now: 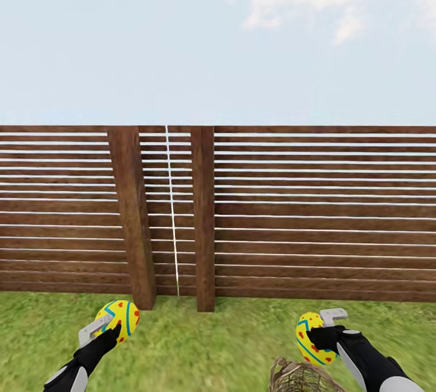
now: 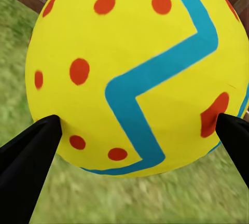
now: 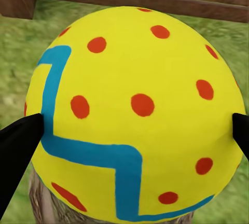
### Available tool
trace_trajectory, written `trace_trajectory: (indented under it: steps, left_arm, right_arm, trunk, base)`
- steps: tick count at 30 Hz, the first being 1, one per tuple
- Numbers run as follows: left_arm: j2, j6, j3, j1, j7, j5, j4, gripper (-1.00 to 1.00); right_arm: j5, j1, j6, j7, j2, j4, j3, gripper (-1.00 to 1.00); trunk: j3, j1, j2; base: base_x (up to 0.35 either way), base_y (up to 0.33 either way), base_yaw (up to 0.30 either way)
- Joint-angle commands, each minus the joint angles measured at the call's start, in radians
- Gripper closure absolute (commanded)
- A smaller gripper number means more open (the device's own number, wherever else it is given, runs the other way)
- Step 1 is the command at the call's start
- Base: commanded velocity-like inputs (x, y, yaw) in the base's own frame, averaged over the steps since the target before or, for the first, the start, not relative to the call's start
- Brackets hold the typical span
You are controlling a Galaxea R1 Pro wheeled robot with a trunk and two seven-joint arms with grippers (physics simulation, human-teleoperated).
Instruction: Take the three Easter eggs out of the wicker basket on the lawn in the garden, then place them on the lawn next to a single tree (choose any tree) so that all three eggs are next to the same tree and none are left in the basket.
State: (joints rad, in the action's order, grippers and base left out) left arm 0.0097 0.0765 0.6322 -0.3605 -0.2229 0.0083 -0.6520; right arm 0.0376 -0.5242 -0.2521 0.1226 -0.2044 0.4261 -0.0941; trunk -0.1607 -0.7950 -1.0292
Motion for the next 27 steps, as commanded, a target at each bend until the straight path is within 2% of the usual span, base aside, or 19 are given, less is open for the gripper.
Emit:
trace_trajectory:
  steps: [1, 27]
  left_arm:
    - [-0.001, 0.008, 0.006, -0.001, -0.009, 0.001, -0.002, 1.00]
    - [-0.002, 0.008, 0.006, -0.001, -0.009, 0.001, 0.000, 1.00]
  right_arm:
    - [0.004, 0.000, -0.006, 0.000, -0.001, 0.002, -0.006, 1.00]
    - [0.004, 0.000, -0.006, 0.000, -0.001, 0.002, -0.007, 1.00]
  trunk:
    - [0.002, 0.004, 0.006]
    - [0.083, 0.103, 0.188]
  base:
    - [0.000, 0.000, 0.000]
    - [0.000, 0.000, 0.000]
